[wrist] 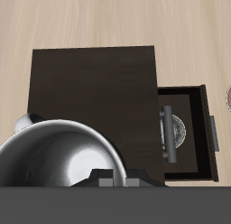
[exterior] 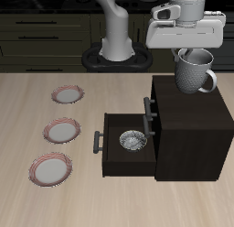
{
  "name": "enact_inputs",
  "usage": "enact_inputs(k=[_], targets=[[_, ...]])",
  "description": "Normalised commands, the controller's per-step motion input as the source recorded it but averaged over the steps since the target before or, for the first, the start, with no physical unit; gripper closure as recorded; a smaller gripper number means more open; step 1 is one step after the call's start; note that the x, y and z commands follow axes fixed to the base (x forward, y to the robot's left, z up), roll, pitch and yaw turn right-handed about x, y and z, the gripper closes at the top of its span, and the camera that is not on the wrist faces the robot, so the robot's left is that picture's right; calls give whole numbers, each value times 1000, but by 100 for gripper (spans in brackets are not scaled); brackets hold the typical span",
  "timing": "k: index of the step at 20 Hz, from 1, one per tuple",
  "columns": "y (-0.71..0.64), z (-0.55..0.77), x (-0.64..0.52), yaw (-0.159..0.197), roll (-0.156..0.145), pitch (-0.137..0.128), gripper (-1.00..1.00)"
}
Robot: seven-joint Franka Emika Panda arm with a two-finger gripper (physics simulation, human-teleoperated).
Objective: Place the porcelain mug on top of the cabinet
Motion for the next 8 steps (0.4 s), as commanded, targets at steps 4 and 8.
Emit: enact_inputs(k=[4, 8], targets=[[-76, -159, 46, -4, -24, 42, -100], [-74, 5, -45, 10, 10, -2, -100]])
